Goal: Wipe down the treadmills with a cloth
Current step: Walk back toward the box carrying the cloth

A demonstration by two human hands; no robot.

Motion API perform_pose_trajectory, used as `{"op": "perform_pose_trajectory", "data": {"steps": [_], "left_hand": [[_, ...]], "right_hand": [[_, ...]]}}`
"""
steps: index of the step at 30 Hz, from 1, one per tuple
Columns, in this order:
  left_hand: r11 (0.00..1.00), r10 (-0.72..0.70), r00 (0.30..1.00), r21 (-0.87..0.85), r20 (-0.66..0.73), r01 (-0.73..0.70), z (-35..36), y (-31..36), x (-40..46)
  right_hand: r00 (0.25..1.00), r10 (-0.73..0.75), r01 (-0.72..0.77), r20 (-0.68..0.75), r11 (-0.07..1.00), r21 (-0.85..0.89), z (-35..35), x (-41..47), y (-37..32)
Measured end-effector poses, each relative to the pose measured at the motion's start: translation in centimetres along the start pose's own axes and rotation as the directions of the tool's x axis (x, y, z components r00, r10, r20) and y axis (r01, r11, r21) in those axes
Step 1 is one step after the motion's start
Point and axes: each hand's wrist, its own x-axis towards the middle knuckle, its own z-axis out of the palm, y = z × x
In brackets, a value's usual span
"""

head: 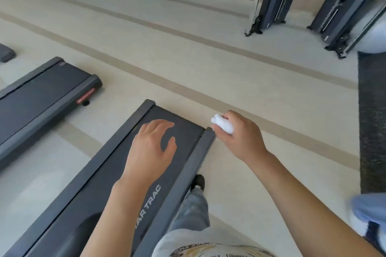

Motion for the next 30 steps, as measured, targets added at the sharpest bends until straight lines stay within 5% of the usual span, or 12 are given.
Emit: {"op": "perform_pose_trajectory", "data": {"steps": [15, 30], "left_hand": [[0.985, 0.132, 0.991, -0.109, 0.007, -0.130, 2.3, -1.7, 30.0], [0.976, 0.159, 0.987, -0.153, 0.020, -0.154, 8.0, 0.3, 48.9]], "right_hand": [[0.965, 0.211, -0.225, -0.153, 0.971, -0.082, -2.2, 23.9, 5.5], [0.953, 0.256, -0.268, -0.160, 0.961, -0.063, -3.6, 41.9, 13.8]]}}
